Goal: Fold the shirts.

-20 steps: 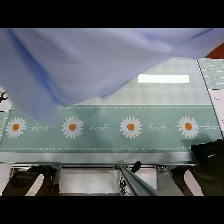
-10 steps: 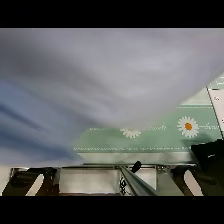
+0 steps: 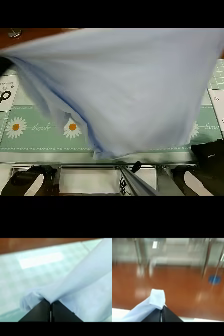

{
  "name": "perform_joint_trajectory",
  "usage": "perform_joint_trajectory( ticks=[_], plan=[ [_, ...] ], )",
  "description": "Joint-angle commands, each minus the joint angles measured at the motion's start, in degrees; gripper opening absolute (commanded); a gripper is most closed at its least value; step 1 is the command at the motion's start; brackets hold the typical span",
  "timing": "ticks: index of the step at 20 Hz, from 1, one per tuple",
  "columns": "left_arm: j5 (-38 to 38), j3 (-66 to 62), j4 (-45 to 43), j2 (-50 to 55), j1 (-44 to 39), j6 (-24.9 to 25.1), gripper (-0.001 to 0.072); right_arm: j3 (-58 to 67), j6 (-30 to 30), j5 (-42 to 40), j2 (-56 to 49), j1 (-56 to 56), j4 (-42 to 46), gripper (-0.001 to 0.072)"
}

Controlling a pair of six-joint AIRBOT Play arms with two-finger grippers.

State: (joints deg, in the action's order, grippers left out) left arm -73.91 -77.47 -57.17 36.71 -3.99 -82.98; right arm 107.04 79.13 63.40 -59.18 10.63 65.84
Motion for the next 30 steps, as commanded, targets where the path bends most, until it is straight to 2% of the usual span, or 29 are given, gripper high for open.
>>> perform_joint_trajectory(
  ticks=[1, 4, 8, 10, 11, 12, 13, 15, 16, 18, 21, 23, 26, 30],
  plan=[
    [6.3, 11.8, 2.7, 5.0, -0.1, 1.9, 0.0013, 0.1, 0.1, 0.4, -15.2, -4.6, 0.2, 0.0015],
    [12.3, 20.0, 2.8, 12.0, -0.1, 2.4, 0.0013, 0.1, 0.2, -0.6, -28.4, -7.8, 0.2, 0.0016],
    [12.0, 26.3, 2.8, 22.5, -0.1, 2.6, 0.0013, 0.1, 5.0, 4.3, -40.2, -9.6, 0.2, 0.0017],
    [11.8, 26.8, 2.9, 25.7, -0.5, 4.3, 0.0013, 0.1, 5.1, 6.9, -43.2, -9.7, 0.3, 0.0022],
    [12.0, 26.8, 3.0, 26.3, -0.9, 5.7, 0.0013, 0.1, 4.5, 8.1, -43.6, -9.7, 0.1, 0.0153],
    [12.3, 26.8, 3.0, 26.5, -1.4, 6.8, 0.0013, 0.1, 2.4, 10.2, -43.4, -9.4, 0.3, 0.0368],
    [12.3, 26.8, 3.0, 26.5, -1.6, 7.4, 0.0012, 0.1, 0.7, 13.4, -42.9, -8.7, 0.5, 0.0436],
    [12.2, 26.8, 3.0, 26.5, -1.7, 7.6, 0.0013, 0.0, -3.9, 24.0, -42.0, -6.6, 4.3, 0.0436],
    [12.3, 26.8, 3.0, 26.5, -1.7, 7.6, 0.0013, -0.3, -4.1, 30.3, -42.0, -5.1, 8.4, 0.0436],
    [12.2, 26.8, 3.0, 26.5, -1.7, 8.0, 0.0013, -6.6, -1.7, 32.9, -39.3, -0.2, 6.5, 0.0436],
    [11.8, 26.9, 3.0, 26.5, -1.7, 8.9, 0.0013, -25.6, -2.8, 27.8, -28.5, 7.0, 2.8, 0.0436],
    [11.8, 26.9, 3.0, 26.5, -1.7, 8.9, 0.0013, -40.3, -6.5, 24.5, -19.6, 11.3, 1.9, 0.0581],
    [11.8, 26.9, 3.0, 26.5, -1.7, 8.9, 0.0013, -56.3, -9.1, 15.5, -11.1, 17.0, -1.1, 0.0592],
    [11.8, 26.9, 3.0, 26.5, -1.7, 9.1, 0.0013, -65.7, -8.9, 10.0, -9.7, 20.1, -2.5, 0.0589]
  ],
)
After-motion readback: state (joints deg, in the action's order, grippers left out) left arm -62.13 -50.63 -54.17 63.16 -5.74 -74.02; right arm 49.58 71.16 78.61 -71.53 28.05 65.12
